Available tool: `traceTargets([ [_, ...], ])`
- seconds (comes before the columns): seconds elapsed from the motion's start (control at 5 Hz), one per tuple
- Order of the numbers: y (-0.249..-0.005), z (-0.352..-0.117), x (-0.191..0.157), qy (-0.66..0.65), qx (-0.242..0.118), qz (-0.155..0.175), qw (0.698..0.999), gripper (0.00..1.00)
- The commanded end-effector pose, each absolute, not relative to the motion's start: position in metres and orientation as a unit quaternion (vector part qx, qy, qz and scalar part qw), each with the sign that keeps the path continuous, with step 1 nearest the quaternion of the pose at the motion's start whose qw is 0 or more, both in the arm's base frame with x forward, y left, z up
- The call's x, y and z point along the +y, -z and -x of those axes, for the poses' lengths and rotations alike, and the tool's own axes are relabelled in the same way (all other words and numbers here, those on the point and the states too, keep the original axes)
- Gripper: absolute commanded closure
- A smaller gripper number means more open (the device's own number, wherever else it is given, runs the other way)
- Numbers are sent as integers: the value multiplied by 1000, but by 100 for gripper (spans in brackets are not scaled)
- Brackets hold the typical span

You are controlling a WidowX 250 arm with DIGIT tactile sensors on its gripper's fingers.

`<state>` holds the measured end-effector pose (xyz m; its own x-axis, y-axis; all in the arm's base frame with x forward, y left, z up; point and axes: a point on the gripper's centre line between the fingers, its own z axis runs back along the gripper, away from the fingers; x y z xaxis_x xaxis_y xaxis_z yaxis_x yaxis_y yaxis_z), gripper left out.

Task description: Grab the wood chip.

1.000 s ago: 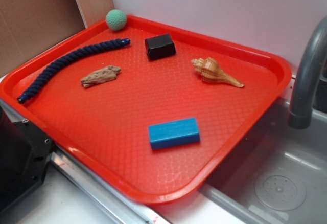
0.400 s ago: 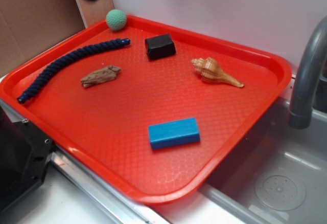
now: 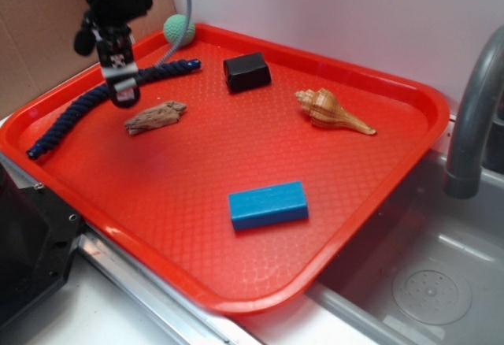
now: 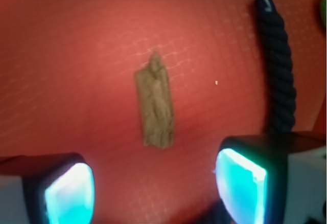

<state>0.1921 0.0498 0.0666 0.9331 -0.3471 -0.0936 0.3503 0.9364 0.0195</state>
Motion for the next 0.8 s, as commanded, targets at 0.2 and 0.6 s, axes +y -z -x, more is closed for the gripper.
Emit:
traceTargets([
  [0.2, -36, -240, 67, 150, 53, -19, 987, 0],
  [0.6, -16, -221, 66, 158, 98, -33, 982, 0],
])
